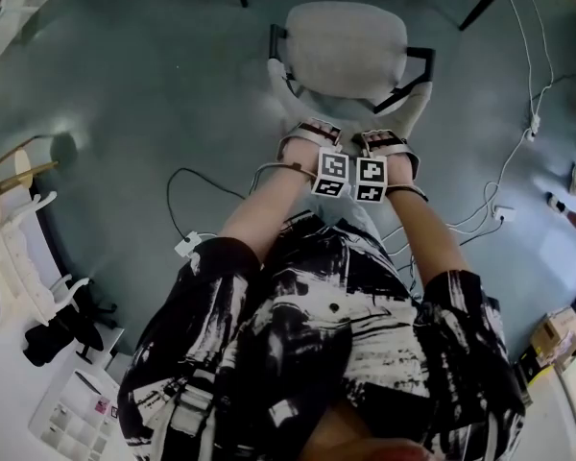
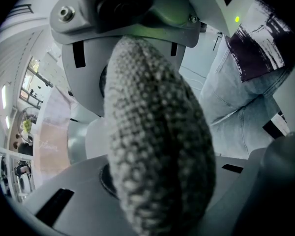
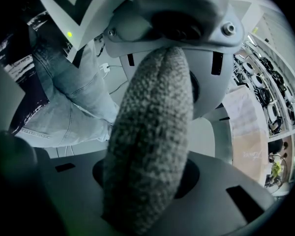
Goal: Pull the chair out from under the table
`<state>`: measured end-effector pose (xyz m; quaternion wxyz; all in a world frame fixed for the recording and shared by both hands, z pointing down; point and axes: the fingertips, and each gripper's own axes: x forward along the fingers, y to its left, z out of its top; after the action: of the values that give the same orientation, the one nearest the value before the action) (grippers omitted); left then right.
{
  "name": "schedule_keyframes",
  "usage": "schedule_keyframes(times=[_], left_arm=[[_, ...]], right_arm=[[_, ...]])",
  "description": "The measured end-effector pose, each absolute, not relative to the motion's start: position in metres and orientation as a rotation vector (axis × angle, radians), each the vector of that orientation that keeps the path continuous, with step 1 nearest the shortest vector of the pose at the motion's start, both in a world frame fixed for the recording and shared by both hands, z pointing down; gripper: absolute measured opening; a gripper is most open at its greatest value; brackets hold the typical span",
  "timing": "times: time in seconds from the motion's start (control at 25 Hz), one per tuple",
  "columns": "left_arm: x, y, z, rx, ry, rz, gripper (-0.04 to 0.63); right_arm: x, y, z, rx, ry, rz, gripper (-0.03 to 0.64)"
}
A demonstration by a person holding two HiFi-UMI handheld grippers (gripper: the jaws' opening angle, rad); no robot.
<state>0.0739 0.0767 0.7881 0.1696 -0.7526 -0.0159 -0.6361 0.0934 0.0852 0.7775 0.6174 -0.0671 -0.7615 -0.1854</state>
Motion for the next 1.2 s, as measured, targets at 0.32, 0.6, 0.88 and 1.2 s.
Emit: schedule_keyframes(times=[0.32, 0.6, 0.88, 1.2], left_arm=[[0.079, 0.074, 0.791, -2.145, 0.016, -1.806, 0.156], [0.042, 0.075, 0.757, -2.269, 0.164, -1.800, 0.202], [-0.016, 0.072, 0.623, -2.483, 0.514, -1.527, 0.175], [-0.009, -0.008, 0.333, -2.826, 1.096, -0.456, 0.106]], right_arm=[[0.099, 0.089, 0.782, -0.163, -1.758, -0.440, 0.140], [0.095, 0.096, 0.745, -0.185, -1.852, -0.471, 0.183], [0.107, 0.095, 0.618, 0.036, -2.081, -0.458, 0.181], [0.083, 0.006, 0.310, 0.795, -2.807, -0.224, 0.178]])
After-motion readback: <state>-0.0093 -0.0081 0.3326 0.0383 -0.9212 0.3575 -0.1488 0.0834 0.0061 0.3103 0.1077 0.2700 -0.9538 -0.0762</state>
